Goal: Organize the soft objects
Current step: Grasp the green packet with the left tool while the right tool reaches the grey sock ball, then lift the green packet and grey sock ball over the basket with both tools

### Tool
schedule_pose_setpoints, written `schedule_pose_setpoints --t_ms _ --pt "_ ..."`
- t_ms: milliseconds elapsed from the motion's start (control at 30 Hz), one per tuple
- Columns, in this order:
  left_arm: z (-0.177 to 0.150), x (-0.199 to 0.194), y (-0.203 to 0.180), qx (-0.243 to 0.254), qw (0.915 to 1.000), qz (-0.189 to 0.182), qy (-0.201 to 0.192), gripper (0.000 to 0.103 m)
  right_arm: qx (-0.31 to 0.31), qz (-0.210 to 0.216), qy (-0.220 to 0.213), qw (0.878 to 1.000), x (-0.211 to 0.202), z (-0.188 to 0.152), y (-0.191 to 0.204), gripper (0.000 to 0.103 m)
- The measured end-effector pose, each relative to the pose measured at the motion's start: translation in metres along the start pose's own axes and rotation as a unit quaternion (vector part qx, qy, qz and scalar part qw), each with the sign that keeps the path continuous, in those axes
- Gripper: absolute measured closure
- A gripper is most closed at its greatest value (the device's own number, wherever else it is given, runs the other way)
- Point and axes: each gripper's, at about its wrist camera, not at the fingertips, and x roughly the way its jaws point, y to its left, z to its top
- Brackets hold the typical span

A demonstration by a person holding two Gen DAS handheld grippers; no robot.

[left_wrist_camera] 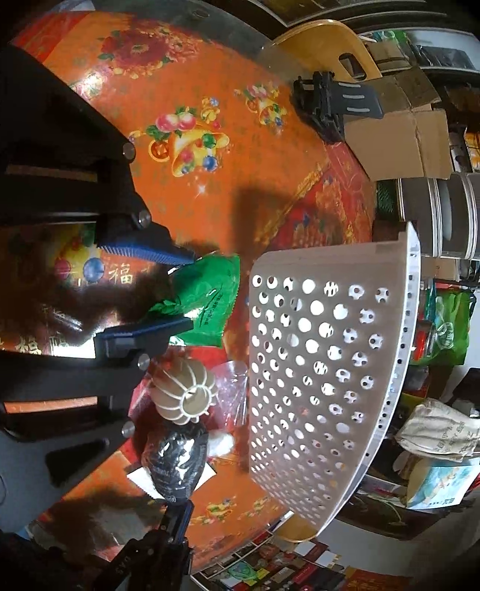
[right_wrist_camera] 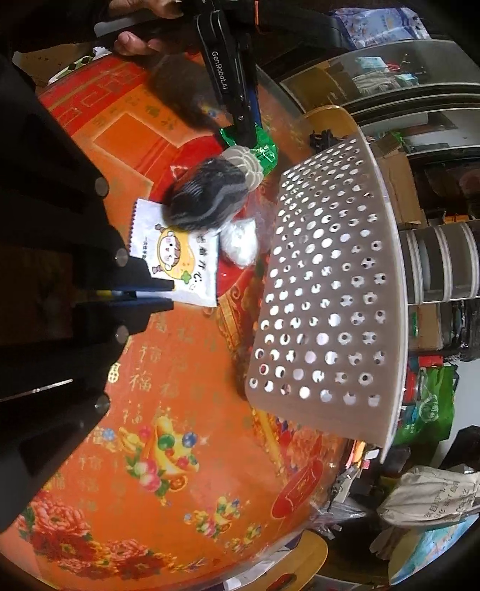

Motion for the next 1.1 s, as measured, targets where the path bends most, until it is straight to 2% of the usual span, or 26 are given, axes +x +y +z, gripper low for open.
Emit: schedule_pose_setpoints --t_ms 367,567,633,700,733,833,900,1100 --pt "0.001 -0.007 0.007 -0.008 0.9998 -0.005 -0.019 0.077 0.030 0.016 -0.036 0.999 -0.018 -0.003 -0.014 0.102" --pt "0.001 -0.006 0.007 -0.010 0.9998 -0.007 -0.018 0.077 0.037 0.019 -0.017 0.999 -0.017 -0.003 -0.012 0.101" --pt "0.001 -0.007 0.007 -0.010 0.9997 -0.007 -0.019 0.077 0.041 0.024 -0.016 0.999 -0.016 -0.003 -0.007 0.087" --pt "0.001 -0.006 0.008 -0.013 0.9997 -0.009 -0.017 0.077 0.036 0.009 -0.015 0.999 -0.015 -0.001 0.000 0.047" --pt "0.001 -0.006 0.009 -0.014 0.9997 -0.010 -0.017 0.077 0.034 0.006 -0.020 0.999 -0.016 -0.001 0.002 0.042" --pt "0.001 -0.006 0.011 -0.016 0.9997 -0.012 -0.016 0.077 0.030 0.017 -0.039 0.999 -0.024 0.003 0.009 0.041" --pt "0.001 -0.005 0.010 -0.014 0.9997 -0.013 -0.016 0.077 0.013 0.028 -0.047 0.998 -0.028 0.007 0.019 0.033" --pt "0.002 -0.004 0.011 -0.013 0.9997 -0.015 -0.014 0.077 -0.033 0.040 -0.024 0.998 -0.002 0.019 0.048 0.033"
